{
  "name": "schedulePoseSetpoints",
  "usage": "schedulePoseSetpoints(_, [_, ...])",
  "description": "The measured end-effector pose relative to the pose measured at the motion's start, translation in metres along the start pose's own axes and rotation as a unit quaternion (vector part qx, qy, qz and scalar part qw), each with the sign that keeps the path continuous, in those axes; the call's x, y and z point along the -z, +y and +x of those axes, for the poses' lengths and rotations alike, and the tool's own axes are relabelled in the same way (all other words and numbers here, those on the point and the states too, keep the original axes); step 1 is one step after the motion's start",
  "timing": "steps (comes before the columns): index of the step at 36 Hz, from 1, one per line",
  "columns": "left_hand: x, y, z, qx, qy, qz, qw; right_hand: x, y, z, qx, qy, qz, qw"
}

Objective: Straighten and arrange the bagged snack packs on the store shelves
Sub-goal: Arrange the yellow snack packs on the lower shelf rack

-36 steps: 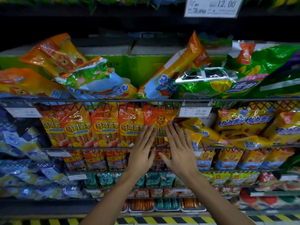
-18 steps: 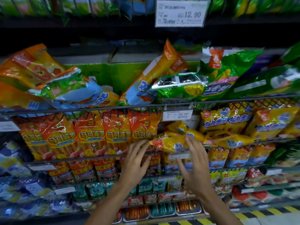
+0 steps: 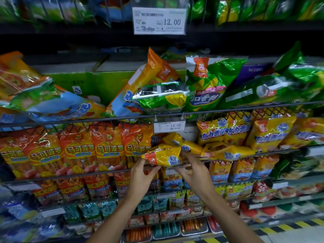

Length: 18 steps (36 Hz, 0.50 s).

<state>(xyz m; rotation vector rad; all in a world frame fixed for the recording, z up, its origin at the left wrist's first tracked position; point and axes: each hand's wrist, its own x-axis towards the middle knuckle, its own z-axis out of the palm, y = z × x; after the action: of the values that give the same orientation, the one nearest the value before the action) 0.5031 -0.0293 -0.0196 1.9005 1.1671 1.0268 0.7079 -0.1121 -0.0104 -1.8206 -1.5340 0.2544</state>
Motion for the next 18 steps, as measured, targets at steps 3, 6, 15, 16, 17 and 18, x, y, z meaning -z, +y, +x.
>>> schedulePoseSetpoints(3, [-0.002, -0.002, 0.001, 0.015, 0.008, 0.014, 1.0, -0.008, 0.0, 0.005, 0.026, 0.033, -0.034, 0.999])
schedulePoseSetpoints(6, [-0.004, -0.004, 0.002, 0.03, -0.001, 0.015, 0.999, -0.01, 0.004, 0.011, 0.04, 0.058, -0.033, 0.997])
schedulePoseSetpoints(15, [-0.009, 0.04, 0.015, 0.011, 0.049, 0.003, 0.999, 0.003, 0.026, 0.035, 0.054, 0.088, 0.056, 0.993])
schedulePoseSetpoints(16, [-0.011, 0.042, 0.016, 0.001, 0.055, -0.003, 0.998, 0.004, 0.028, 0.037, 0.052, 0.082, 0.069, 0.993])
schedulePoseSetpoints(17, [-0.013, 0.043, 0.015, -0.005, 0.058, -0.007, 0.998, 0.004, 0.031, 0.039, 0.051, 0.075, 0.077, 0.993])
schedulePoseSetpoints(18, [-0.015, 0.043, 0.015, -0.007, 0.06, -0.01, 0.998, 0.003, 0.033, 0.041, 0.055, 0.071, 0.082, 0.993])
